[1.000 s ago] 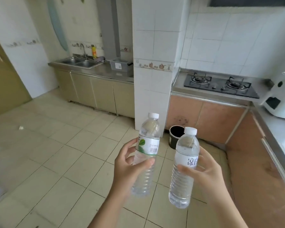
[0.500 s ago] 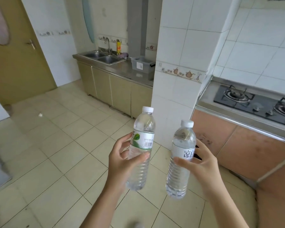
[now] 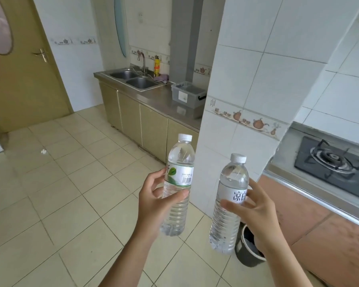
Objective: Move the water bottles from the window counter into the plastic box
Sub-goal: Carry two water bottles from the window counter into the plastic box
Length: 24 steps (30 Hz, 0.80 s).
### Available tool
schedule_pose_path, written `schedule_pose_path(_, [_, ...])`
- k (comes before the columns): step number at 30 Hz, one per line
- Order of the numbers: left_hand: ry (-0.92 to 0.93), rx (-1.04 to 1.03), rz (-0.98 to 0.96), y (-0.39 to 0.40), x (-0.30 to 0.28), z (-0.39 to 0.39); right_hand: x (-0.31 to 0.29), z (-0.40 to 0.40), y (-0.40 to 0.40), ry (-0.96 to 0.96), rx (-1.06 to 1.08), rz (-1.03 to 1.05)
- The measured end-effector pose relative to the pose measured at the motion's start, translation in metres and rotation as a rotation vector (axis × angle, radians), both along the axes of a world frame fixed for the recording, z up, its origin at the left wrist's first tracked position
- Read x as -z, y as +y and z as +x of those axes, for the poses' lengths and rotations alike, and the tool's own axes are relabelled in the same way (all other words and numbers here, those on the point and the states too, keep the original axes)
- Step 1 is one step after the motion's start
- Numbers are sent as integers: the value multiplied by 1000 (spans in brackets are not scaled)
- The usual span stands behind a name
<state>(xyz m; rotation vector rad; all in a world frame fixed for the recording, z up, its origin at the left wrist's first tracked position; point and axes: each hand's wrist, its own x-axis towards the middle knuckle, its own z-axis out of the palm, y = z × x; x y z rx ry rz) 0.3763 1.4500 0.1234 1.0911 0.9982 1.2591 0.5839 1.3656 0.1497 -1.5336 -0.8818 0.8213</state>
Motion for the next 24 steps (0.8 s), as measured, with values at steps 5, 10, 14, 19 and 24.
schedule_pose_path(5, [5,-20,0,84,3,32,2,35,92,-14,-21,11])
schedule_pose_path(10, [16,-56,19,179,8,67,11,69,198,25,-86,25])
schedule_pose_path(14, [12,-119,-2,258,5,94,11,94,293,49,-150,34])
schedule_pose_path(19, [5,-179,-20,355,-5,111,4,106,407,47,-209,46])
schedule_pose_path(24, [4,-227,-30,448,-6,113,2,108,506,8,-279,61])
